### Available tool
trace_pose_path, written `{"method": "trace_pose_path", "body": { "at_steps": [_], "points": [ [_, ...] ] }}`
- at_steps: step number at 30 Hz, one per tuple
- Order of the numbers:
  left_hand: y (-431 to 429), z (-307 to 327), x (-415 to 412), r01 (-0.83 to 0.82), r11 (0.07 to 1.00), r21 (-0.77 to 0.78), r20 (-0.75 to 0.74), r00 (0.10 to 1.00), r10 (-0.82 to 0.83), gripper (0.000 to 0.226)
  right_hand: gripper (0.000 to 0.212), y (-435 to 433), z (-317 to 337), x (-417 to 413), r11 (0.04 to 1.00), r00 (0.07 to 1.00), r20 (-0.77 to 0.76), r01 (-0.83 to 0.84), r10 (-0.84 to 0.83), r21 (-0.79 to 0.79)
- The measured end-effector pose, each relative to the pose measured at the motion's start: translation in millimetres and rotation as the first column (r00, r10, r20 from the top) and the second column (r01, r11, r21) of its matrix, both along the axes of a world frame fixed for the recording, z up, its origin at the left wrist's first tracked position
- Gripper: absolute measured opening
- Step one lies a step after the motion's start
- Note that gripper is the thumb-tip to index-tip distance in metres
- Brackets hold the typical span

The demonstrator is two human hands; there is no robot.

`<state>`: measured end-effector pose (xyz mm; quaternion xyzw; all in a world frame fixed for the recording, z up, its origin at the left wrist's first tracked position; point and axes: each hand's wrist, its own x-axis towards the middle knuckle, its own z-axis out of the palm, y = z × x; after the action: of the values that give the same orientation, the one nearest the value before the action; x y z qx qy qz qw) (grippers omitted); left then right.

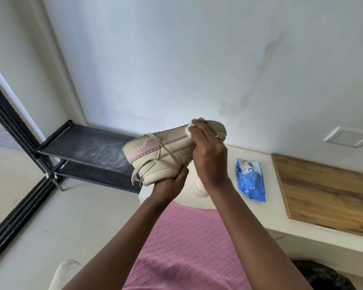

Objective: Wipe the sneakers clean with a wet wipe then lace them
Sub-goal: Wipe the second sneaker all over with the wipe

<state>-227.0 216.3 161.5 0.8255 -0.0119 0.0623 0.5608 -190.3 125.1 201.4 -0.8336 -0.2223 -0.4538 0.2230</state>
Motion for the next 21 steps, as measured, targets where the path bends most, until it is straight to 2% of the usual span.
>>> {"method": "trace_pose_path", "body": {
  "at_steps": [1, 4, 7, 8, 9, 10, 11, 12, 13, 15, 17, 18, 21],
  "points": [
    [0, -4, -1, -0.015, 1.0, 0.017, 0.037, 0.999, 0.015, 0.079, 0.036, -4, 5, 3, 0.997, 0.999, -0.006, 0.041, -0.041, 0.068],
    [3, -2, -4, 0.028, 0.999, 0.029, -0.292, 0.956, -0.018, 0.06, 0.036, -15, 9, 14, 0.969, 0.985, -0.065, 0.167, -0.158, 0.184],
    [2, 1, -6, -0.021, 0.986, -0.168, -0.071, 0.997, 0.009, 0.069, 0.035, -23, 9, 21, 0.909, 0.963, -0.19, 0.248, -0.193, 0.335],
    [2, 7, -8, -0.035, 0.983, -0.182, -0.066, 0.998, 0.023, 0.068, 0.033, -25, 11, 22, 0.879, 0.946, -0.263, 0.284, -0.19, 0.384],
    [2, 6, -7, -0.058, 0.98, -0.193, -0.078, 0.996, 0.043, 0.059, 0.03, -28, 13, 24, 0.838, 0.919, -0.342, 0.338, -0.196, 0.428],
    [3, 6, -8, -0.057, 0.976, -0.211, -0.128, 0.991, 0.03, 0.042, 0.025, -31, 13, 28, 0.791, 0.882, -0.43, 0.399, -0.193, 0.464],
    [2, 9, -8, -0.088, 0.951, -0.297, -0.151, 0.987, 0.044, 0.02, 0.022, -34, 14, 32, 0.742, 0.835, -0.527, 0.453, -0.159, 0.493],
    [2, 12, -8, -0.12, 0.92, -0.373, -0.14, 0.987, 0.072, 0.012, 0.022, -35, 15, 35, 0.695, 0.785, -0.611, 0.497, -0.104, 0.52],
    [2, 10, -5, -0.152, 0.893, -0.424, -0.105, 0.987, 0.118, 0.018, 0.024, -35, 14, 37, 0.653, 0.751, -0.658, 0.523, -0.049, 0.548],
    [1, 8, -2, -0.185, 0.88, -0.439, -0.092, 0.983, 0.16, 0.019, 0.027, -32, 14, 39, 0.56, 0.738, -0.674, 0.549, 0.024, 0.621],
    [1, 4, 1, -0.208, 0.865, -0.456, -0.105, 0.978, 0.18, 0.021, 0.03, -29, 16, 38, 0.451, 0.764, -0.641, 0.548, 0.072, 0.705],
    [0, 5, 0, -0.221, 0.856, -0.467, -0.123, 0.975, 0.185, 0.02, 0.03, -28, 15, 39, 0.425, 0.782, -0.62, 0.541, 0.063, 0.726],
    [-1, -1, 0, -0.217, 0.856, -0.468, -0.16, 0.974, 0.159, 0.019, 0.026, -24, 15, 37, 0.497, 0.825, -0.557, 0.525, -0.097, 0.691]
  ]
}}
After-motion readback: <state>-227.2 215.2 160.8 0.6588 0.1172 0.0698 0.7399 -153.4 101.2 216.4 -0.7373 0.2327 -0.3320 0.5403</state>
